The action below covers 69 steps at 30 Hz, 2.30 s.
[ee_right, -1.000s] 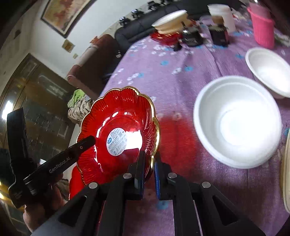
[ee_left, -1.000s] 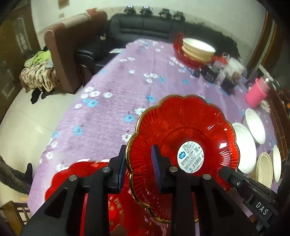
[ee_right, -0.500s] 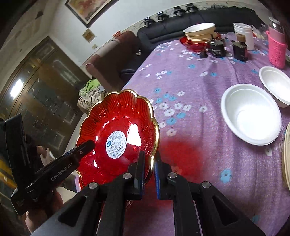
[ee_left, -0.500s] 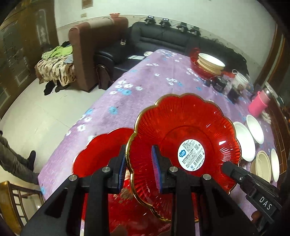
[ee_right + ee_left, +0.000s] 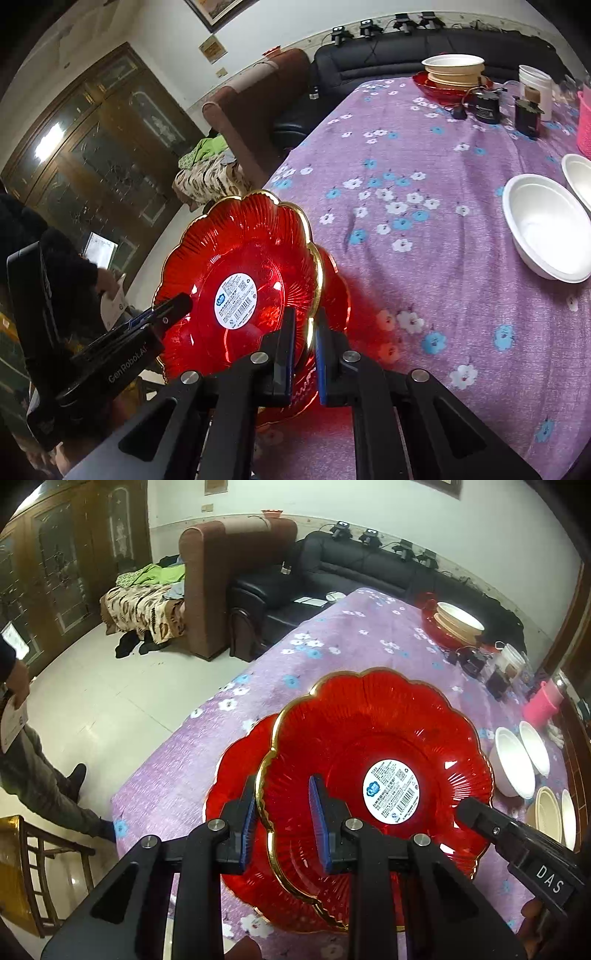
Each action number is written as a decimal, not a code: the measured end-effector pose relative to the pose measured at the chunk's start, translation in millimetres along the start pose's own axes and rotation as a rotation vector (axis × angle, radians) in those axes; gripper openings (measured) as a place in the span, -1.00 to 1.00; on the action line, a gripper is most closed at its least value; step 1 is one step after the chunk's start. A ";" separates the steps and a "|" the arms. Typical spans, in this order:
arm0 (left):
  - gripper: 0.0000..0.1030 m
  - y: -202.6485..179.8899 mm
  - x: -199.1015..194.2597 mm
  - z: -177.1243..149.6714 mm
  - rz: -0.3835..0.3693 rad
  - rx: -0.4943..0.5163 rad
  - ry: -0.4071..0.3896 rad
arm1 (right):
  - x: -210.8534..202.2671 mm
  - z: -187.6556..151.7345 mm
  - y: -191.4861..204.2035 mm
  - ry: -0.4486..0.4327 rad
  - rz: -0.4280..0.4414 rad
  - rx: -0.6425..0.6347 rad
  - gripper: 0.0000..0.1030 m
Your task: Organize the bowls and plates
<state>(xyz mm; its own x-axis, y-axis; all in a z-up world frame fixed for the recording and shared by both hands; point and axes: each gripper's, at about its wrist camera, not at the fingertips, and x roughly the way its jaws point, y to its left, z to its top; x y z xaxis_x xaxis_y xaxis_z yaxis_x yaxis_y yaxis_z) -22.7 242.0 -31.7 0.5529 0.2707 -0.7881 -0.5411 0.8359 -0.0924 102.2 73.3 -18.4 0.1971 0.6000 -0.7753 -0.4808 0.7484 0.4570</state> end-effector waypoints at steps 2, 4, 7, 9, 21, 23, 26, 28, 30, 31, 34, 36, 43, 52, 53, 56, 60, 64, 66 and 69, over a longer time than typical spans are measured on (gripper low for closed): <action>-0.53 2.4 2.8 -2.6 0.007 0.000 0.009 | 4.0 -2.5 1.6 0.010 -0.002 -0.006 -0.83; -0.53 3.6 6.2 -5.1 0.012 -0.003 0.020 | 8.6 -3.9 1.4 0.023 -0.004 -0.008 -0.83; -0.53 4.0 6.8 -8.4 0.024 -0.004 0.018 | 14.0 -5.3 0.6 0.037 -0.006 -0.010 -0.83; -0.53 4.7 6.6 -10.4 0.029 -0.005 0.016 | 15.8 -6.5 1.3 0.042 -0.006 -0.012 -0.83; -0.52 8.6 8.9 -16.7 0.044 -0.011 0.022 | 21.3 -7.6 3.5 0.059 -0.011 -0.027 -0.83; -0.52 8.8 11.2 -17.0 0.045 -0.012 0.027 | 22.5 -7.9 4.3 0.063 -0.015 -0.029 -0.82; -0.52 9.0 13.5 -18.2 0.052 -0.011 0.032 | 24.6 -8.4 4.9 0.069 -0.017 -0.030 -0.83; -0.52 9.5 15.1 -18.7 0.053 -0.012 0.036 | 26.8 -7.6 5.1 0.074 -0.020 -0.032 -0.82; -0.52 9.9 17.0 -19.2 0.057 -0.012 0.042 | 28.7 -6.8 5.0 0.078 -0.022 -0.032 -0.83; -0.52 10.0 18.1 -19.5 0.059 -0.010 0.044 | 29.9 -6.2 4.8 0.080 -0.024 -0.033 -0.83; -0.52 10.3 21.2 -20.1 0.063 -0.010 0.051 | 33.3 -6.4 4.7 0.089 -0.028 -0.032 -0.83; -0.52 10.5 23.5 -21.7 0.066 -0.007 0.057 | 36.4 -6.7 3.7 0.096 -0.030 -0.030 -0.83; -0.52 12.2 30.3 -24.3 0.073 -0.007 0.075 | 47.2 -7.5 -0.6 0.115 -0.036 -0.024 -0.83; -0.51 12.7 36.7 -24.7 0.086 -0.009 0.077 | 53.4 -7.6 0.0 0.122 -0.044 -0.023 -0.83; -0.51 13.3 37.6 -24.9 0.086 -0.010 0.079 | 54.1 -7.7 0.1 0.123 -0.045 -0.023 -0.83; -0.51 14.6 40.0 -26.1 0.090 -0.012 0.085 | 57.0 -7.9 0.2 0.129 -0.050 -0.025 -0.83; -0.51 15.0 42.4 -26.3 0.094 -0.010 0.087 | 60.3 -7.8 0.8 0.134 -0.054 -0.024 -0.83; -0.51 14.5 43.3 -25.5 0.098 -0.008 0.085 | 61.3 -6.8 1.9 0.131 -0.060 -0.026 -0.83; -0.51 15.3 43.7 -25.5 0.098 -0.010 0.086 | 62.4 -6.4 1.8 0.134 -0.060 -0.025 -0.83; -0.51 14.7 44.1 -25.4 0.102 -0.007 0.086 | 63.4 -6.3 2.6 0.136 -0.064 -0.027 -0.81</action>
<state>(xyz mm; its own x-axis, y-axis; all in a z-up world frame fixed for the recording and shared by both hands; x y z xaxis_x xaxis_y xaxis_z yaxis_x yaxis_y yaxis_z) -22.4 254.2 -83.2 0.4384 0.3116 -0.8430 -0.5961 0.8028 -0.0132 108.0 111.6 -69.2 0.1114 0.5061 -0.8552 -0.4942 0.7749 0.3942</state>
